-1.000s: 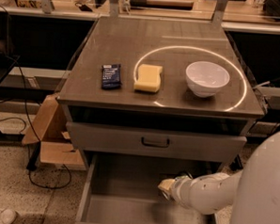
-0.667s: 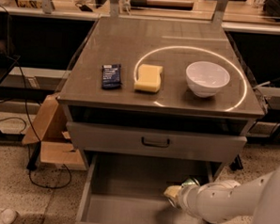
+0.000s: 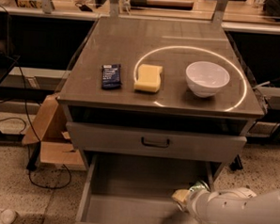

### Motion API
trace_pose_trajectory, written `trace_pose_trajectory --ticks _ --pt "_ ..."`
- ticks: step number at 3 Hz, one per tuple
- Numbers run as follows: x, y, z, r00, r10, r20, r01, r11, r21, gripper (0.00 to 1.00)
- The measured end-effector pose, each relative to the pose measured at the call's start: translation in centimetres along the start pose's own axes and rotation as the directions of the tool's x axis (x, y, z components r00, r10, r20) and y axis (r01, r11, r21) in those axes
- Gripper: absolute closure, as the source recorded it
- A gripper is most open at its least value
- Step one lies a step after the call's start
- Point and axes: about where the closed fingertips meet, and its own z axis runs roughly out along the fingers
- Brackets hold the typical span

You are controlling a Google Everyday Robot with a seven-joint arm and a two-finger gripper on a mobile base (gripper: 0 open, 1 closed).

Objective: Pick green can from middle drawer and place on counter

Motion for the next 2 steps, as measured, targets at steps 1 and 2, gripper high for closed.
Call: trace_pose_trajectory --ticks 1,2 --pt "-1.1 1.1 -0.4 0.999 -0.024 0.037 0.025 0.9990 -0.036 1.00" --pt "-3.1 1.9 -2.3 0.995 -0.023 0.100 0.031 0.9971 -0.070 1.00"
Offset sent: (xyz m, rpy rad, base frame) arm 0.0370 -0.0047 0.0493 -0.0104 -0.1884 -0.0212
